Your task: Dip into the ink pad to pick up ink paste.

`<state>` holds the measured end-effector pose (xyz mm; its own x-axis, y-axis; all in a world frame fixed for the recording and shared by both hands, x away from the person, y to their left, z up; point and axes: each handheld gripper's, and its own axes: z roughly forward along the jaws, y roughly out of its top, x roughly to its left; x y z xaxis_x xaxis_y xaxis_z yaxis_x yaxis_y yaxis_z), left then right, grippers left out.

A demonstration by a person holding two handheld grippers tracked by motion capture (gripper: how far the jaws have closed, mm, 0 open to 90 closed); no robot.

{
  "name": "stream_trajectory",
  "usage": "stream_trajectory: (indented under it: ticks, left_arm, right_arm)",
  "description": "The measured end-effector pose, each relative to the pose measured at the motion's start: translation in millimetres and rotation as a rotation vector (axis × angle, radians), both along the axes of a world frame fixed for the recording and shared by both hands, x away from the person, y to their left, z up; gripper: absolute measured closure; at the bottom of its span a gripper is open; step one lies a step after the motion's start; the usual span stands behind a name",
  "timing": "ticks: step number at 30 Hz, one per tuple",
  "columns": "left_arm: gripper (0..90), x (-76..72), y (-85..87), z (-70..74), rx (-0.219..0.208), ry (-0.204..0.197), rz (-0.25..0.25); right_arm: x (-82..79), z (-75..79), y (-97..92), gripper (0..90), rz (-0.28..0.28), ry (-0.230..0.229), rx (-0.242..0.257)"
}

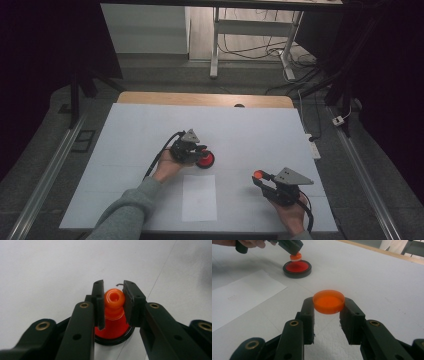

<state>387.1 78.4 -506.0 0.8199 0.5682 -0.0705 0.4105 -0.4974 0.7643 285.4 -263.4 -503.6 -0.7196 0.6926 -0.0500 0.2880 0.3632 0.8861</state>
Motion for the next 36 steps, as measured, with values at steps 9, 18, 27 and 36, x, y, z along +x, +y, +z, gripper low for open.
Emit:
stream_trajectory:
  ticks: [9, 18, 27, 36]
  left_arm:
    - [71.9, 0.7, -1.5, -3.6, 0.018, 0.005, 0.000]
    - [71.9, 0.7, -3.5, -7.2, 0.032, 0.005, 0.003]
    - [71.9, 0.5, -4.7, -9.5, 0.048, 0.003, 0.003]
    - [72.1, -2.0, -6.8, -11.4, 0.064, -0.016, 0.005]
  right_arm:
    - [0.0, 0.0, 0.0, 64.4, 0.001, 0.000, 0.000]
    - [0.1, -0.3, 0.1, 64.4, 0.004, 0.003, 0.000]
    - [-0.1, -0.1, 0.0, 64.4, 0.004, 0.001, -0.001]
    - [-0.4, 0.2, -0.1, 64.4, 0.004, -0.001, 0.000]
